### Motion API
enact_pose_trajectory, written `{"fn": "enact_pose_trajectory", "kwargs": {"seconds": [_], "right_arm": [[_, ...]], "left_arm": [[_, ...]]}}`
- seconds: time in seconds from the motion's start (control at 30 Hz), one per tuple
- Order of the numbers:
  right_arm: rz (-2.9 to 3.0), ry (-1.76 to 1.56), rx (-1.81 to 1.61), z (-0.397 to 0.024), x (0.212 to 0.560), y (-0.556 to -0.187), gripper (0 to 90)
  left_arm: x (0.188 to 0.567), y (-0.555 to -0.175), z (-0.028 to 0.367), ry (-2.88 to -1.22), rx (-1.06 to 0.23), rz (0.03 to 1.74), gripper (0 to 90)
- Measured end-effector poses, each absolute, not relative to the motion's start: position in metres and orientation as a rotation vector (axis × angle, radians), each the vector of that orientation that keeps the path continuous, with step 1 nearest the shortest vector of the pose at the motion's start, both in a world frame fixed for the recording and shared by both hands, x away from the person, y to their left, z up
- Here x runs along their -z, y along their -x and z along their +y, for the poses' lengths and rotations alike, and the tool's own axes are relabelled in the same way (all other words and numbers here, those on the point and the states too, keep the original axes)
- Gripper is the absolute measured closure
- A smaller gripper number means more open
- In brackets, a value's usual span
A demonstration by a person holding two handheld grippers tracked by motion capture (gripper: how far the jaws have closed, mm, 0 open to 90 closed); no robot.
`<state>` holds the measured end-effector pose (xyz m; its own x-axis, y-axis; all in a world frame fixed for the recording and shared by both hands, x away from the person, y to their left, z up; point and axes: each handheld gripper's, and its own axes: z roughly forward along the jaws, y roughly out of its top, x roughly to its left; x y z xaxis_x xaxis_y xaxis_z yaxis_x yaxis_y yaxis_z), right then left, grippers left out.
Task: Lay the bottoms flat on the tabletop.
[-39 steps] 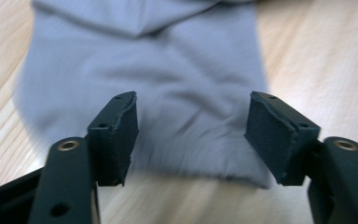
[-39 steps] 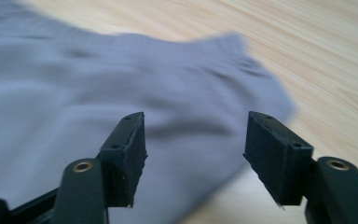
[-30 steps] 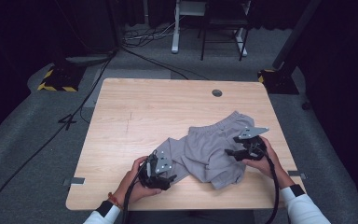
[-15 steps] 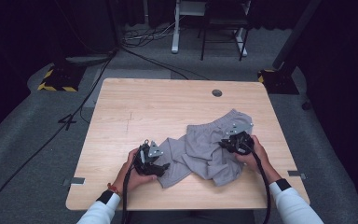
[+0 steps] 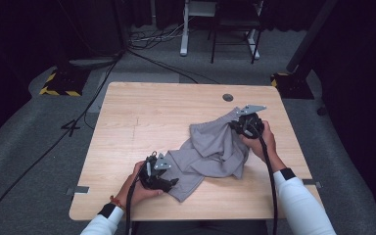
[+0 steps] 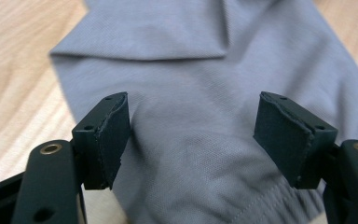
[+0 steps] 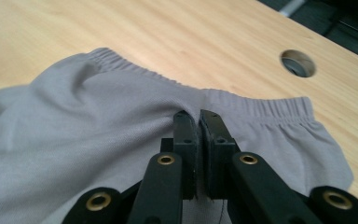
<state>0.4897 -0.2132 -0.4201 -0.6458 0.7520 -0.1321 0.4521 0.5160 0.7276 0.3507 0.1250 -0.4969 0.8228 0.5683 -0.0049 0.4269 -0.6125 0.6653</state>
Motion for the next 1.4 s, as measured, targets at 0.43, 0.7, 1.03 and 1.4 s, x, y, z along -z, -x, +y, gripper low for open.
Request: {"fn": "enact_pose_trajectory", "kwargs": {"seconds": [0.43, 0.7, 1.03, 1.4], "right_arm": [[2.180, -1.261, -0.813, -0.237, 0.426, -0.543, 82.9], [2.177, -1.219, -0.960, -0.255, 0.418, -0.514, 48.3], [2.200, -1.100, -1.047, -0.303, 0.427, -0.436, 45.3], [2.159, -1.240, -0.970, -0.353, 0.468, -0.414, 45.3]], "left_arm": [[0.491, -0.298, 0.113, -2.429, -0.154, 0.470, 33.6], [0.485, -0.294, 0.088, -2.375, -0.187, 0.469, 26.2], [0.464, -0.329, 0.031, -2.327, -0.333, 0.499, 25.9], [0.472, -0.377, -0.011, -2.409, -0.332, 0.498, 51.2]]}}
